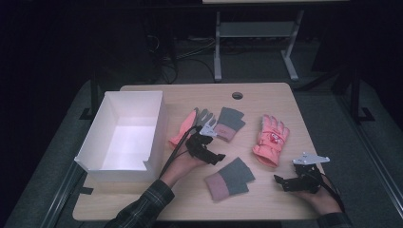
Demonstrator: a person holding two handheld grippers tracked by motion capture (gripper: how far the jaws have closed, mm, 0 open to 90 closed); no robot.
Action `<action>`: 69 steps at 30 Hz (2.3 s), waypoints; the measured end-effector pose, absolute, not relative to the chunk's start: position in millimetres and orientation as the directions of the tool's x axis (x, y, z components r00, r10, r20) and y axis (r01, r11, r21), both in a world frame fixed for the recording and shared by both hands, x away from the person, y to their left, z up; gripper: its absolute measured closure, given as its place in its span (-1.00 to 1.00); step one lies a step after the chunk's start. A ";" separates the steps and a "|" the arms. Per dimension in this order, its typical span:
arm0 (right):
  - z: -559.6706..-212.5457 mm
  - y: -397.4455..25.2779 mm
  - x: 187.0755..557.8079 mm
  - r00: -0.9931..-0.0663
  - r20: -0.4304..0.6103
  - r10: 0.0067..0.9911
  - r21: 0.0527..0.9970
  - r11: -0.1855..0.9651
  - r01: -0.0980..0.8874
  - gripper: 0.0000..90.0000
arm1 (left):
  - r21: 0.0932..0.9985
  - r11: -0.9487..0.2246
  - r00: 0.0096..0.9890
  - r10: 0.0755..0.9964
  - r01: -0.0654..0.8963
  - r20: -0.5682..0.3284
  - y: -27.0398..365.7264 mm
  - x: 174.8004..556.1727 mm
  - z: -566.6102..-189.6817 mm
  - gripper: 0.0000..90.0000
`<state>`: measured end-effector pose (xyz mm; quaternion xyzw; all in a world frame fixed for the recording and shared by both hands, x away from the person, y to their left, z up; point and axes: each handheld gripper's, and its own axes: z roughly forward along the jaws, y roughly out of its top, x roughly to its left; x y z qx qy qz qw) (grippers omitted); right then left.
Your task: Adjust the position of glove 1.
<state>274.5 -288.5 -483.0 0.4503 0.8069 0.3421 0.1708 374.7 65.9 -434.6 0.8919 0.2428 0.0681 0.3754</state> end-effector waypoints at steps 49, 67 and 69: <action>-483.2 -288.7 276.3 -0.536 0.028 0.844 0.705 0.364 0.609 -0.94 | 0.639 -0.581 0.773 0.634 0.504 -0.033 3.4 495.3 -458.9 0.51; -483.2 -288.4 276.4 -0.533 0.028 0.846 0.704 0.361 0.611 -0.94 | 0.645 -0.542 0.778 0.615 0.539 -0.133 12.6 502.3 -450.6 0.92; -483.2 -288.4 276.4 -0.533 0.028 0.845 0.704 0.362 0.611 -0.94 | 0.648 -0.533 0.777 0.611 0.544 -0.150 14.1 501.6 -447.2 0.92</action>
